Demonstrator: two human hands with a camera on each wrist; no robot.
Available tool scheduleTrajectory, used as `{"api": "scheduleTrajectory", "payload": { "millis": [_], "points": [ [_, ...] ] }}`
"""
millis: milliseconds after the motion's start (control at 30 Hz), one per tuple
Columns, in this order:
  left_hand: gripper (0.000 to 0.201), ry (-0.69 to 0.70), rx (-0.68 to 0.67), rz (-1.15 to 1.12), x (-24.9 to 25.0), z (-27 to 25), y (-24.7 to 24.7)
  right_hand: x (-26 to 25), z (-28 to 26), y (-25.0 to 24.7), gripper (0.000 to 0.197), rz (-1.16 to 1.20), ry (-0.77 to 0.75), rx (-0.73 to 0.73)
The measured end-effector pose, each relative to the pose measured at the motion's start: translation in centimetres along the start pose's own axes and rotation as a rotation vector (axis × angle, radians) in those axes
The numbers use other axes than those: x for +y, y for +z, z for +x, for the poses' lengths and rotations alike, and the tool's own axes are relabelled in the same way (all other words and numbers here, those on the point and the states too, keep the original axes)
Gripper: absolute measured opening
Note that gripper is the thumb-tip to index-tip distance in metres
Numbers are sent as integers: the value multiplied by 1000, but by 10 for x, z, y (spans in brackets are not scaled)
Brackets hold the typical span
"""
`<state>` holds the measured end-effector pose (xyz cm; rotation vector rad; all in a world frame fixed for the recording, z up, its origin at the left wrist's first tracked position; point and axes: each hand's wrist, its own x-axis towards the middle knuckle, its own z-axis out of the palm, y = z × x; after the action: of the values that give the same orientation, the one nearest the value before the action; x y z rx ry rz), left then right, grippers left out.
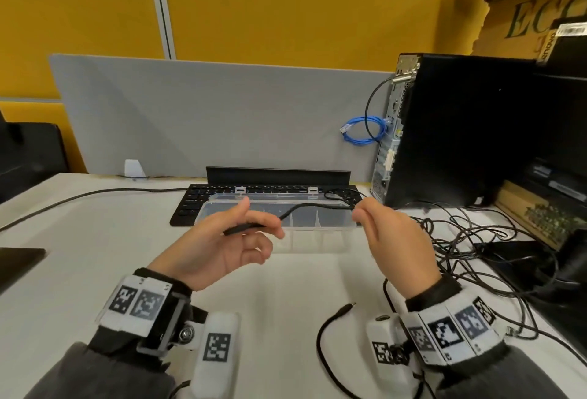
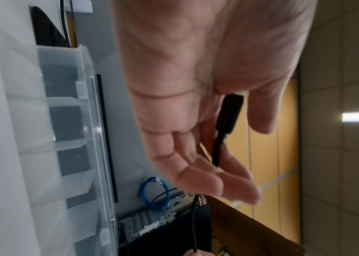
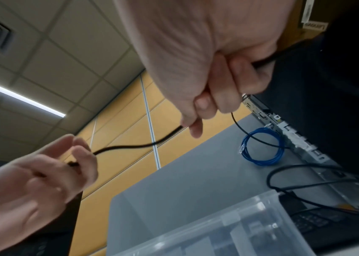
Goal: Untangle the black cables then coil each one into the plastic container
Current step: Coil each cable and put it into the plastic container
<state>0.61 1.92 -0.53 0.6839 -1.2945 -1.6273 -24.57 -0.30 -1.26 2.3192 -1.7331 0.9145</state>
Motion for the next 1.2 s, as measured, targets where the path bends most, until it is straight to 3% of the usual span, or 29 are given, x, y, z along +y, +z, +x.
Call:
{"api": "scheduleTrajectory", "payload": {
  "millis": [133,267,333,400,500,633,700,800,867,933,1000,1067,1133,1200],
  "points": [
    [25,-9,8,136,-3,1,14,7,1,3,24,84,-2,176],
    [38,-30,-73,248,-12,3,29,11,2,3,23,131,16,290],
    [32,-35,-122,346,-14,3,39,13,2,2,22,164,7,286],
    [25,-39,-154,397,-17,4,45,11,2,2,26,216,-46,202],
    [23,-44,-167,297,-20,5,49,4,0,2,42,286,-147,18],
    [27,27,-206,68,-16,3,56,0,-3,-4,47,96,-171,2],
    [24,110,-99,-110,-10,4,58,-5,-5,-5,37,28,-242,-149],
    [40,266,121,-227,-5,6,52,-30,-15,-3,29,92,-395,-427],
    [41,331,218,-164,-7,8,48,-44,-23,-2,29,51,-481,-490],
    [36,378,322,47,-11,10,43,-51,-26,-5,31,100,-525,-497],
    [26,387,400,351,-16,13,37,-49,-24,-11,37,213,-521,-447],
    [23,315,377,621,-21,14,29,-41,-19,-14,39,278,-495,-280],
    [25,140,220,692,-23,13,31,-30,-14,-16,37,244,-478,-30],
    [31,-19,-12,549,-24,9,43,-22,-10,-19,34,264,-446,155]
  ]
}}
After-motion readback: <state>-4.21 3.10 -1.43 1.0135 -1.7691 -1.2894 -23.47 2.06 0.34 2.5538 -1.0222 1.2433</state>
